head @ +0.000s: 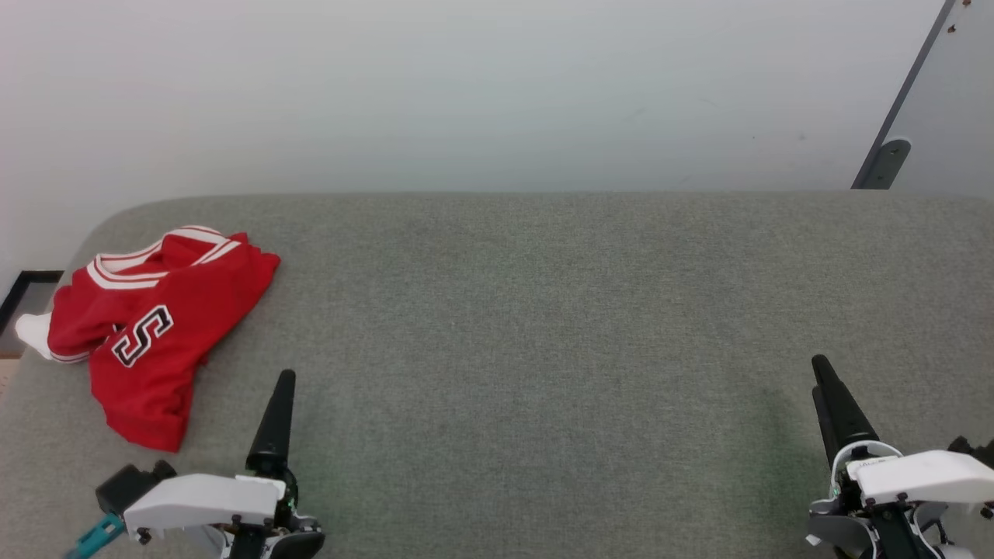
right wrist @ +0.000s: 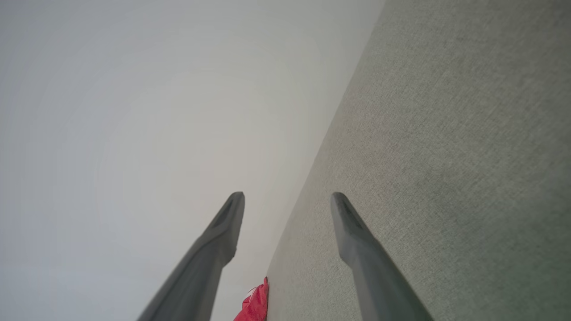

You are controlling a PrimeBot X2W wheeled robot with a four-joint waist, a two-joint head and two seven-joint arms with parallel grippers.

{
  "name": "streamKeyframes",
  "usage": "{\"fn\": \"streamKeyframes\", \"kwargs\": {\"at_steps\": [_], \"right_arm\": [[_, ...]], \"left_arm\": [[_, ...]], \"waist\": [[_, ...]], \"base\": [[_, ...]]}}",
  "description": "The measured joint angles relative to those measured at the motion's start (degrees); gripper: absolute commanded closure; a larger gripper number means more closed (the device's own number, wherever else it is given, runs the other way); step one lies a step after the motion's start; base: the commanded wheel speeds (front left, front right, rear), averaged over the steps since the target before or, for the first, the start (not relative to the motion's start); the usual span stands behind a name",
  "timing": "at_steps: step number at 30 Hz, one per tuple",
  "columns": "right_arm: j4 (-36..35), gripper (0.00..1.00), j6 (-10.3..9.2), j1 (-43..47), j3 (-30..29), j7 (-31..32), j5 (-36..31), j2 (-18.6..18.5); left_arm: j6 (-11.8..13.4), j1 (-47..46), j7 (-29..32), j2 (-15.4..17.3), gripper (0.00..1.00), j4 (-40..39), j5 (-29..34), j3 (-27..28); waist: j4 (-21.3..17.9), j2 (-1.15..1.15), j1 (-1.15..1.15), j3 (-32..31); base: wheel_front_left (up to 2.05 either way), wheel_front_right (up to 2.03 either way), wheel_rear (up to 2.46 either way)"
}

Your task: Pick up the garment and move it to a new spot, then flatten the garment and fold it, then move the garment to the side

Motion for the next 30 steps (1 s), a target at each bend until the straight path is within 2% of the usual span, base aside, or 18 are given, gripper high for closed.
{"fn": "streamKeyframes", "kwargs": {"at_steps": [15, 30], "right_arm": [[1.35, 0.00, 0.00, -3.89, 3.60, -3.49, -15.56, -2.23], [1.99, 0.00, 0.01, -6.47, 5.42, -6.17, -33.59, -3.49]], "left_arm": [[0.36, -1.35, -3.33, 0.37, 0.00, -0.26, 19.41, -0.82], [0.80, -2.29, -6.01, 0.78, 0.00, -1.01, 34.87, -2.05]], "waist": [[0.18, 0.00, 0.00, 0.00], [0.49, 0.00, 0.00, 0.15]], "base": [[0.00, 0.00, 0.00], [0.00, 0.00, 0.00]]}}
